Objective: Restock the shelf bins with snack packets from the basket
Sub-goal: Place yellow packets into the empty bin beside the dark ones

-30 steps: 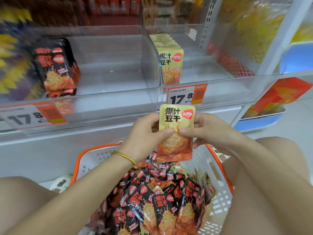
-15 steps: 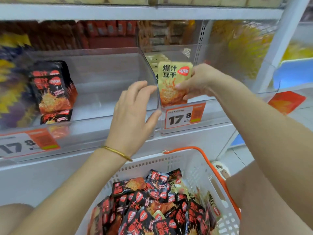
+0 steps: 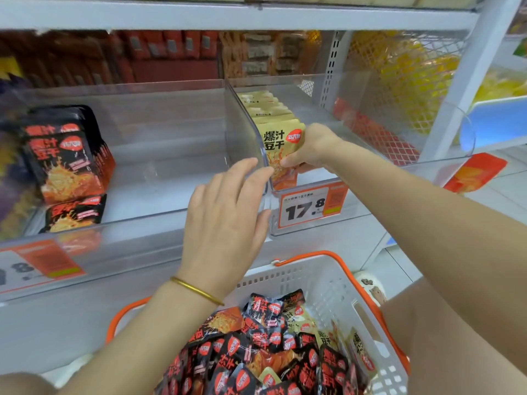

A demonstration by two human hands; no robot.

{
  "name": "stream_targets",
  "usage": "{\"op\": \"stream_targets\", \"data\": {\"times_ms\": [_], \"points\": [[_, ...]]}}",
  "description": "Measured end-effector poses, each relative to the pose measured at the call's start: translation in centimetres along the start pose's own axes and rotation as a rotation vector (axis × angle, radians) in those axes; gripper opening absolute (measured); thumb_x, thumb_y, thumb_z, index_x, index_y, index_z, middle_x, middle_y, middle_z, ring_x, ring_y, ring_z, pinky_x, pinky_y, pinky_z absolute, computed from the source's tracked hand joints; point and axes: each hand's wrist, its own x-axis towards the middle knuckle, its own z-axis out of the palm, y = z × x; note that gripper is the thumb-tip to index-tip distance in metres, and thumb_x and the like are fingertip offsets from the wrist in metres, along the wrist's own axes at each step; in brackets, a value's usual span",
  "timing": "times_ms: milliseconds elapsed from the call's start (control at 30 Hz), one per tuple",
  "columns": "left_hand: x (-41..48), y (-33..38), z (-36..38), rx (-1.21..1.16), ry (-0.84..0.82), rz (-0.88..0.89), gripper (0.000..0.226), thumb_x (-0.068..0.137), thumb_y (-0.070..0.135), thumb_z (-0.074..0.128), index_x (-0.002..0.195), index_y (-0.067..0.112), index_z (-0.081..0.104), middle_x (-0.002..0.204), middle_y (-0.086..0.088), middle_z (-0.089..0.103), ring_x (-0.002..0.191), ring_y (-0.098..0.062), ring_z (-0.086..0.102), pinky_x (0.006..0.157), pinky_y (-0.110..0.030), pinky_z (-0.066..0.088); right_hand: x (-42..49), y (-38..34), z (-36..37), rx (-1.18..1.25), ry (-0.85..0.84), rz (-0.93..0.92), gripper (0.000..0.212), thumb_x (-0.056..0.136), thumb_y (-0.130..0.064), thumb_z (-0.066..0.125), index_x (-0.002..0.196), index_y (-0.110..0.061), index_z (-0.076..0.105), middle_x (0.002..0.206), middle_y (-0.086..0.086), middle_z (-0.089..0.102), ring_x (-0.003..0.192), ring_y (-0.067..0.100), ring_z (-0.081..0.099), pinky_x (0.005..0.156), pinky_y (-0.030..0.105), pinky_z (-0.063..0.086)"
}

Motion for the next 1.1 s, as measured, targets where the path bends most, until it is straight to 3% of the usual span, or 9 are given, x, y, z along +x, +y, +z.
{"op": "stream_targets", "data": {"times_ms": [334,501,601,668,734,801,868,968,1102], "points": [[-0.1,-0.1,0.1,-0.035,0.020,0.016,0.046,0.082,0.027,0.048,0.126,0.014,0.050,0.132,-0.008,0.051,0.108,-0.029,0.054,0.085,-0.035,0.033,-1.6,-0.9,-1.0,-0.028,0.030,-0.001,0.042,0.072,-0.019,0.081,0.104,0.001,0.063,0.099,0.012,0.067,0.085,0.024,0.066,0.079,0.037,0.058],[-0.9,0.3,-0.4,-0.114,0.205,0.090,0.037,0.084,0.011,0.058,0.120,0.012,0.051,0.123,-0.013,0.055,0.106,-0.030,0.051,0.082,-0.041,0.038,-6.0,-1.7,-3.1,-0.112,0.282,-0.087,0.058,0.071,-0.027,0.082,0.108,-0.004,0.044,0.090,0.003,0.046,0.099,0.030,0.062,0.065,0.030,0.049],[-2.1,1.3,-0.5,-0.178,0.204,0.195,0.032,0.083,0.005,0.059,0.114,0.012,0.052,0.112,-0.012,0.059,0.094,-0.033,0.054,0.075,-0.042,0.042,-11.3,0.3,-4.4,-0.068,0.430,-0.277,0.041,0.070,-0.023,0.082,0.087,-0.015,0.046,0.079,0.001,0.052,0.084,0.031,0.064,0.063,0.039,0.052],[-3.5,2.0,0.3,-0.214,0.084,0.254,0.030,0.081,0.002,0.058,0.110,0.010,0.055,0.108,-0.011,0.058,0.089,-0.034,0.055,0.071,-0.042,0.044,-14.1,2.6,-3.5,-0.042,0.262,-0.278,0.029,0.074,-0.015,0.078,0.076,-0.016,0.050,0.071,0.004,0.059,0.071,0.027,0.067,0.063,0.044,0.056],[-4.9,2.6,1.5,-0.215,-0.096,0.258,0.026,0.079,0.003,0.057,0.104,0.008,0.059,0.106,-0.012,0.059,0.087,-0.034,0.055,0.067,-0.043,0.046,-15.2,5.3,-0.9,-0.169,-0.102,-0.111,0.016,0.082,-0.010,0.071,0.077,-0.011,0.056,0.072,0.011,0.065,0.069,0.023,0.070,0.060,0.038,0.059],[-6.3,3.0,2.7,-0.211,-0.258,0.225,0.023,0.078,0.004,0.054,0.100,0.006,0.062,0.105,-0.012,0.059,0.087,-0.034,0.057,0.065,-0.044,0.049,-14.1,8.2,2.6,-0.400,-0.426,0.101,0.005,0.088,-0.010,0.064,0.088,-0.008,0.060,0.077,0.014,0.067,0.070,0.025,0.069,0.064,0.034,0.057],[-7.3,3.3,3.6,-0.220,-0.364,0.203,0.023,0.080,0.005,0.049,0.098,0.005,0.064,0.106,-0.013,0.059,0.086,-0.034,0.058,0.063,-0.045,0.051,-12.0,11.5,6.0,-0.689,-0.624,0.197,0.019,0.093,-0.011,0.057,0.111,-0.007,0.058,0.087,0.011,0.067,0.072,0.024,0.066,0.066,0.029,0.054],[-8.2,3.6,4.1,-0.203,-0.431,0.199,0.023,0.076,0.001,0.060,0.099,0.005,0.065,0.108,-0.015,0.061,0.088,-0.035,0.061,0.062,-0.042,0.054,-10.3,16.3,9.3,-0.988,-0.676,0.023,0.032,0.095,-0.001,0.047,0.126,-0.002,0.054,0.123,0.012,0.061,0.093,0.025,0.059,0.074,0.026,0.050],[-8.5,3.6,4.2,-0.201,-0.474,0.165,0.024,0.076,0.001,0.066,0.099,0.006,0.066,0.110,-0.015,0.061,0.091,-0.034,0.063,0.064,-0.039,0.053,-9.9,23.0,11.5,-1.195,-0.802,-0.020,0.040,0.093,0.004,0.043,0.131,-0.005,0.052,0.135,0.011,0.051,0.120,0.028,0.052,0.097,0.035,0.043]]}}
